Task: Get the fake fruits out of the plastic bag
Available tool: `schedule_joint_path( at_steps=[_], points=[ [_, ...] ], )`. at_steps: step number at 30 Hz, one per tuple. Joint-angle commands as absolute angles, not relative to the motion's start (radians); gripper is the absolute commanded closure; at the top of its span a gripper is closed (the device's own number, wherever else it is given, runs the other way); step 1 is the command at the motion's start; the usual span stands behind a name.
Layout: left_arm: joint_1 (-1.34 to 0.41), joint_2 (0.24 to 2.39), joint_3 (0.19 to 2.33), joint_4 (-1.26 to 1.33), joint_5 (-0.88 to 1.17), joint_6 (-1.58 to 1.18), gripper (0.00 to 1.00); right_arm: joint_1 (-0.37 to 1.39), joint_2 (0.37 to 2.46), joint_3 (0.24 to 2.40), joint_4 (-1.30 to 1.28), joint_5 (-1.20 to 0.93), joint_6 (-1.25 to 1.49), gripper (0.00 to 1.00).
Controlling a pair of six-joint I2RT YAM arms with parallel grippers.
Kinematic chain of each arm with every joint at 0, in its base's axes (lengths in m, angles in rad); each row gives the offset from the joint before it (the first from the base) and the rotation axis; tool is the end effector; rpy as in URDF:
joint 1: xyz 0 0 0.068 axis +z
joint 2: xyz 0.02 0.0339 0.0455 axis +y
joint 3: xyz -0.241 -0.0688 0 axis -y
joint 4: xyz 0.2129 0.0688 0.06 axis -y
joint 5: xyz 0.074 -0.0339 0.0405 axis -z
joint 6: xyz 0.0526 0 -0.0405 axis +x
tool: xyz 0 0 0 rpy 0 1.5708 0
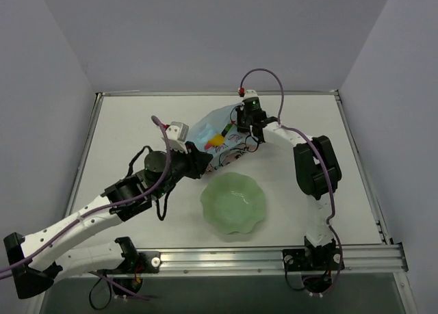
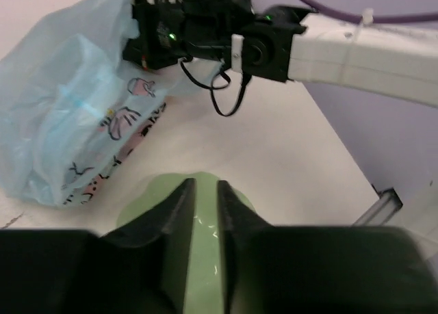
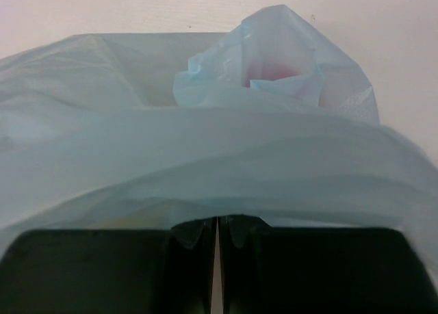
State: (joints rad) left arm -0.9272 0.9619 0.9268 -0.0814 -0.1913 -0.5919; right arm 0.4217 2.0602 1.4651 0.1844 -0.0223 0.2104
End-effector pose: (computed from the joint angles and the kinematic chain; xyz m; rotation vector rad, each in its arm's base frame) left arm 0.1411 -0.1714 0.3491 0.1469 1.7765 -0.9647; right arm 0.4186 0.1891 0.2060 -0.2262 1.9943 0.4300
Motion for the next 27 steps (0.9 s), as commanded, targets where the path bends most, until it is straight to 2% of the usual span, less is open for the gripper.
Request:
schedule_joint_path(
  at_steps=[1, 3, 13, 27],
  points=[
    [-0.988, 1.104, 1.044, -0.207, -0.207, -0.511, 0.88, 0.428, 1.977, 1.454, 0.176, -0.008, 0.221, 1.0],
    [-0.988, 1.213, 1.093, -0.203, -0.202, -0.488, 0.96, 0.428, 1.962, 1.447, 0.178, -0.015, 0.225, 1.0],
    [-0.776, 1.648, 1.387, -0.202, -0.164, -0.341, 0.97, 0.428, 1.882, 1.33, 0.241, -0.06, 0.265, 1.0],
    [-0.566, 1.848, 1.476, -0.089, -0.23, -0.311, 0.97, 0.428, 1.707, 1.017, 0.339, -0.034, 0.304, 1.0]
  ],
)
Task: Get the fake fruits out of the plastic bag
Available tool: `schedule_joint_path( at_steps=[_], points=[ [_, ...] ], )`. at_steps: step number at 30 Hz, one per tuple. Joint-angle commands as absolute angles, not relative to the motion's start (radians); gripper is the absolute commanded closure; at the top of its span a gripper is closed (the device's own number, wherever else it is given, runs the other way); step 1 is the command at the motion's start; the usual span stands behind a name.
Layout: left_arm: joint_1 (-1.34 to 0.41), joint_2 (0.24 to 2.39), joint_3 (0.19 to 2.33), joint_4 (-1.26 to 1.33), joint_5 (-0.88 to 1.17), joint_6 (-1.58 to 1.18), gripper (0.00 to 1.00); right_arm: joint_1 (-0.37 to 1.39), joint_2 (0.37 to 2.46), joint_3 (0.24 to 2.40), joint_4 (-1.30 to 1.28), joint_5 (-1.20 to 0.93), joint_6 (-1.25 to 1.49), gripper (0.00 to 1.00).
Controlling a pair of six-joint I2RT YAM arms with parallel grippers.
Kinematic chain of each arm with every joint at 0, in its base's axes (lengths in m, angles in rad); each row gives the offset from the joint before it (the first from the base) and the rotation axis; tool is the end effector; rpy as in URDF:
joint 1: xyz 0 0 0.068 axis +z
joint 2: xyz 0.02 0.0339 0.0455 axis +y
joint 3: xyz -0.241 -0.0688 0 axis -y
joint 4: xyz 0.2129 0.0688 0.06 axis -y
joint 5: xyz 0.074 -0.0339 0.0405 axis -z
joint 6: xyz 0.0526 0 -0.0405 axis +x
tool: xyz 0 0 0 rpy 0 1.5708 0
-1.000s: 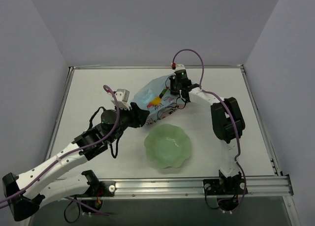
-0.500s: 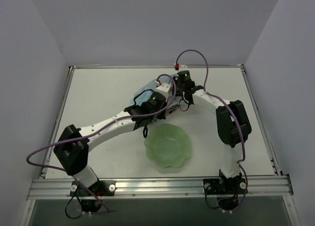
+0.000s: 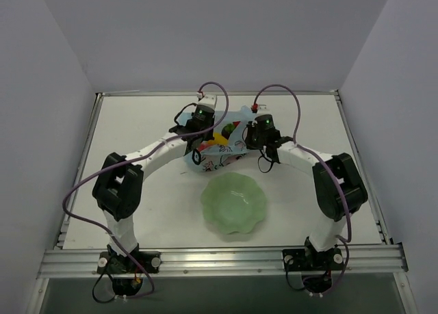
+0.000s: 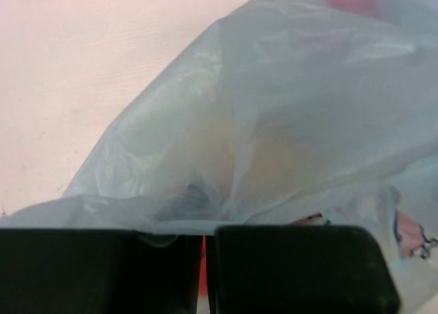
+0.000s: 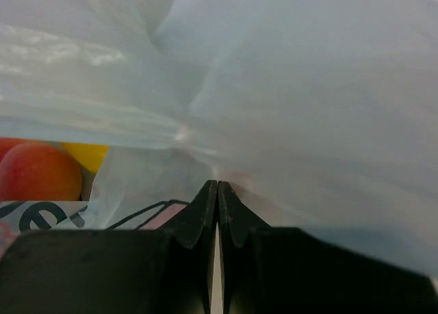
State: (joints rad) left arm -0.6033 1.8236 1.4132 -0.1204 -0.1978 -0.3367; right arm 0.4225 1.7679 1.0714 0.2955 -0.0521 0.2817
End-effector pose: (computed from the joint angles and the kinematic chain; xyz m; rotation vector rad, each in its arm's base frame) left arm 0.3416 -0.2228 0.2533 0.1614 2.1044 -0.3600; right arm 0.3505 0.1606 0.2099 -0.1757 1.9991 0.5073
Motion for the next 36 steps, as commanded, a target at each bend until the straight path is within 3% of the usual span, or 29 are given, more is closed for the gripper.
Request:
schedule_joint_path(
  at_steps=[1, 18, 21, 25, 26, 29, 33, 36],
  points=[
    [-0.554, 1.856, 1.473, -0.087, -0.233, -0.313, 0.97, 0.428, 1.688, 0.994, 0.348, -0.029, 0.31, 1.0],
    [-0.442, 2.008, 1.603, -0.092, -0.071, -0.37, 0.93, 0.408, 1.594, 0.779, 0.33, 0.109, 0.396, 1.0],
    [-0.456, 1.91, 1.492, -0.017, 0.0, -0.409, 0.83, 0.422, 1.537, 0.787, 0.299, 0.104, 0.394, 0.99],
    [-0.486, 1.761, 1.341, 0.08, 0.048, -0.459, 0.64, 0.44, 1.424, 0.828, 0.258, 0.097, 0.388, 0.74],
    [-0.494, 1.711, 1.318, 0.087, 0.049, -0.459, 0.54, 0.448, 1.413, 0.837, 0.244, 0.084, 0.388, 0.65],
    [-0.532, 1.64, 1.267, 0.057, 0.049, -0.448, 0.43, 0.469, 1.391, 0.87, 0.238, 0.063, 0.387, 0.56],
    [-0.571, 1.565, 1.204, 0.037, 0.038, -0.445, 0.46, 0.502, 1.417, 0.905, 0.235, 0.06, 0.387, 0.55],
    [-0.595, 1.526, 1.151, 0.032, 0.031, -0.44, 0.49, 0.531, 1.452, 0.939, 0.235, 0.063, 0.38, 0.66]
  ],
)
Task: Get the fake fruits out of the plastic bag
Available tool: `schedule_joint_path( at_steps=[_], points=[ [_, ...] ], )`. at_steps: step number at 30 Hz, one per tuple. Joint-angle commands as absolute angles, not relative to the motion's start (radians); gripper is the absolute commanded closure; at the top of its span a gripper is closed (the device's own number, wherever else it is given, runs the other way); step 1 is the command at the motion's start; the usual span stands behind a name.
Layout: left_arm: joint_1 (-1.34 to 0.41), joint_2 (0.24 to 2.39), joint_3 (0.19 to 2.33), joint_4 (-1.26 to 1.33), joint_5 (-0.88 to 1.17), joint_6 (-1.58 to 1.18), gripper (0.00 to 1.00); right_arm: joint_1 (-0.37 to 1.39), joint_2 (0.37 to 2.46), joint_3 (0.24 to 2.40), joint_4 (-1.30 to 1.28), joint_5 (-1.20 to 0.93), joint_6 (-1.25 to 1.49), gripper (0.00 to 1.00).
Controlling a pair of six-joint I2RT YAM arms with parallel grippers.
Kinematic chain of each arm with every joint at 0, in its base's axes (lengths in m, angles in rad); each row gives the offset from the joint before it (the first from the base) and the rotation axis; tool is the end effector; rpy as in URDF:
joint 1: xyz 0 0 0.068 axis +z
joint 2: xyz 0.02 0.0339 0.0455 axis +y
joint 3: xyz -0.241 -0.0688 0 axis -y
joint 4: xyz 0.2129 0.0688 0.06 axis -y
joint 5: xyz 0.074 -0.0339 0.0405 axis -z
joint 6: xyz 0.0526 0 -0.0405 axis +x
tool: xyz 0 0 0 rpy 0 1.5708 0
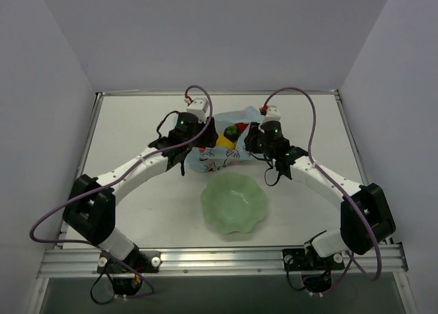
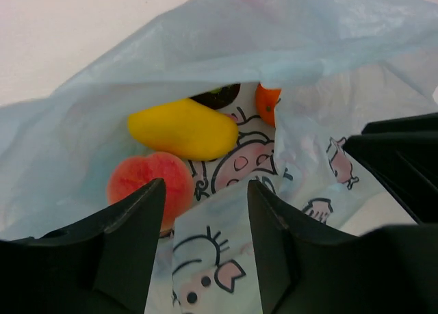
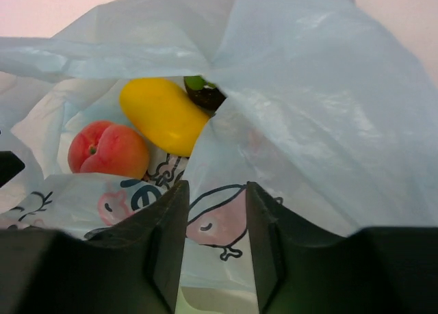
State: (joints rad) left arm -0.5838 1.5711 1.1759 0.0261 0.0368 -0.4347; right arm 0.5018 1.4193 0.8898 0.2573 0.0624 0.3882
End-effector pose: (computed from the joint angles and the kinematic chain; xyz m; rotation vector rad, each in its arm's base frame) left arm 0.2974 -0.1988 0.2822 0.1747 1.9992 -0.7027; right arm 0.2817 0.1508 0.2620 -0.0622 1.8790 0.5612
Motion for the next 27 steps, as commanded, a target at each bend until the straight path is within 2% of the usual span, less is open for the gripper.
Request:
schedule_joint_path(
  at_steps=[1, 2, 4, 8, 17, 21, 25, 27],
  points=[
    [-0.6, 1.522, 1.141, 0.029, 0.019, -0.437, 0.52, 0.535, 1.46, 0.962, 0.235, 0.066, 0.379, 0.73],
    [-0.604, 1.519, 1.125, 0.023, 0.015, -0.437, 0.54, 0.541, 1.471, 0.972, 0.238, 0.067, 0.376, 0.82],
    [-0.604, 1.517, 1.105, 0.029, 0.009, -0.437, 0.58, 0.551, 1.509, 0.997, 0.242, 0.066, 0.371, 0.87],
    [-0.604, 1.52, 1.065, 0.043, -0.017, -0.437, 0.68, 0.551, 1.58, 1.086, 0.247, 0.075, 0.336, 0.91],
    [-0.632, 1.514, 0.893, 0.165, 0.0, -0.462, 0.78, 0.424, 1.848, 1.305, 0.247, 0.048, 0.256, 1.0],
    [-0.666, 1.537, 0.842, 0.212, -0.009, -0.451, 0.82, 0.371, 1.962, 1.416, 0.235, -0.029, 0.273, 1.0],
    [-0.672, 1.545, 0.816, 0.244, -0.029, -0.445, 0.85, 0.379, 1.948, 1.445, 0.21, -0.048, 0.265, 1.0],
    [-0.672, 1.542, 0.81, 0.264, -0.022, -0.446, 0.86, 0.388, 1.896, 1.401, 0.203, -0.057, 0.271, 0.93]
  ],
)
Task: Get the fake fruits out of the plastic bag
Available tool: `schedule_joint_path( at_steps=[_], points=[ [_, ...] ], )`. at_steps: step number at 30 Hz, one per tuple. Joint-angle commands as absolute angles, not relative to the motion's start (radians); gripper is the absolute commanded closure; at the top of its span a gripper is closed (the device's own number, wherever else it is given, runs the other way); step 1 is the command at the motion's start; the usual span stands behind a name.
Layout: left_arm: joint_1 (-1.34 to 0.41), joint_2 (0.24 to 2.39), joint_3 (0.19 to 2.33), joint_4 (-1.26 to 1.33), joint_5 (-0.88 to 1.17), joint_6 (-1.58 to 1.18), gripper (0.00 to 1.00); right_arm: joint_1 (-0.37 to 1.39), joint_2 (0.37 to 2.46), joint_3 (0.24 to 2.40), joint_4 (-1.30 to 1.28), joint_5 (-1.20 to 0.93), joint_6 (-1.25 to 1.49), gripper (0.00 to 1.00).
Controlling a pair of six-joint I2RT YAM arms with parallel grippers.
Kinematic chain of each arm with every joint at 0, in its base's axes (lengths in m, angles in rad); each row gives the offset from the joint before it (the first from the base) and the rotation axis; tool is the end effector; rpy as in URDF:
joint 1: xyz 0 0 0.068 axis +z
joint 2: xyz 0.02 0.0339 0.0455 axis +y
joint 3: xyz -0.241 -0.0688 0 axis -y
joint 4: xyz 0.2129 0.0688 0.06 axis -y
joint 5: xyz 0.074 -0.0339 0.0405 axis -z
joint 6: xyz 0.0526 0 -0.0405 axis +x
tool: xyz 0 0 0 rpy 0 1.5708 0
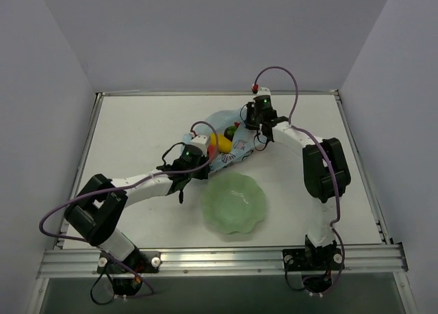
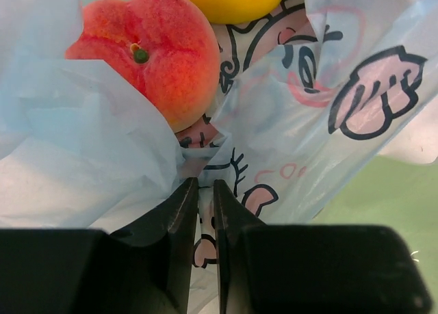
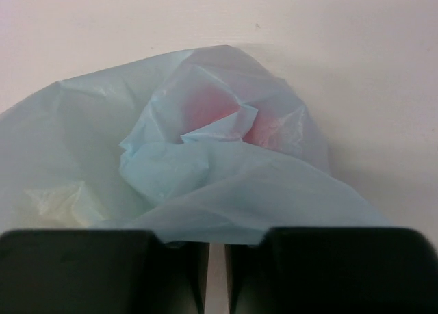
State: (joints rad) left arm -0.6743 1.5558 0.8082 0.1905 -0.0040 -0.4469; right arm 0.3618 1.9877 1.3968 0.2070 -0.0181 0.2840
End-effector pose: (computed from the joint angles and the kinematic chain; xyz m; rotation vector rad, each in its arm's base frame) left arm 0.2507 -0.2001 0.1868 0.2471 2.1855 -0.6456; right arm 0.4160 0.1585 0.2177 -0.0891 1.9788 0.4410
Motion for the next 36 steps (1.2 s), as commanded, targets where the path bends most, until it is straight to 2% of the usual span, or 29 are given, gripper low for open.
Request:
schedule_joint_path(
  at_steps=[1, 2, 5, 7, 11, 16, 23, 30, 33, 36],
  points=[
    [-0.672, 1.54, 0.81, 0.27, -0.018, -0.448, 0.87, 0.405, 1.872, 1.375, 0.202, -0.07, 0.268, 0.87],
    [-0.672, 1.533, 0.807, 0.285, -0.017, -0.451, 0.87, 0.419, 1.846, 1.314, 0.202, -0.069, 0.265, 0.75],
    [-0.672, 1.514, 0.804, 0.308, -0.023, -0.459, 0.88, 0.482, 1.741, 1.223, 0.202, -0.043, 0.258, 0.57],
    [-0.669, 1.513, 0.808, 0.302, -0.041, -0.46, 0.89, 0.506, 1.674, 1.149, 0.202, -0.038, 0.271, 0.52],
    [-0.664, 1.514, 0.779, 0.325, -0.071, -0.475, 0.91, 0.549, 1.598, 1.069, 0.216, -0.072, 0.268, 0.52],
    [-0.66, 1.497, 0.73, 0.362, -0.112, -0.502, 0.96, 0.603, 1.606, 1.06, 0.242, -0.066, 0.305, 0.52],
    [-0.649, 1.465, 0.686, 0.408, -0.123, -0.523, 0.98, 0.735, 1.726, 1.132, 0.314, 0.161, 0.48, 0.46],
    [-0.644, 1.457, 0.669, 0.442, -0.091, -0.541, 0.98, 0.813, 1.839, 1.202, 0.358, 0.224, 0.523, 0.45],
    [-0.643, 1.454, 0.664, 0.451, -0.089, -0.541, 0.98, 0.821, 1.882, 1.221, 0.344, 0.265, 0.514, 0.41],
    [-0.64, 1.45, 0.654, 0.468, -0.089, -0.54, 0.98, 0.821, 1.907, 1.221, 0.342, 0.301, 0.525, 0.32]
  ],
)
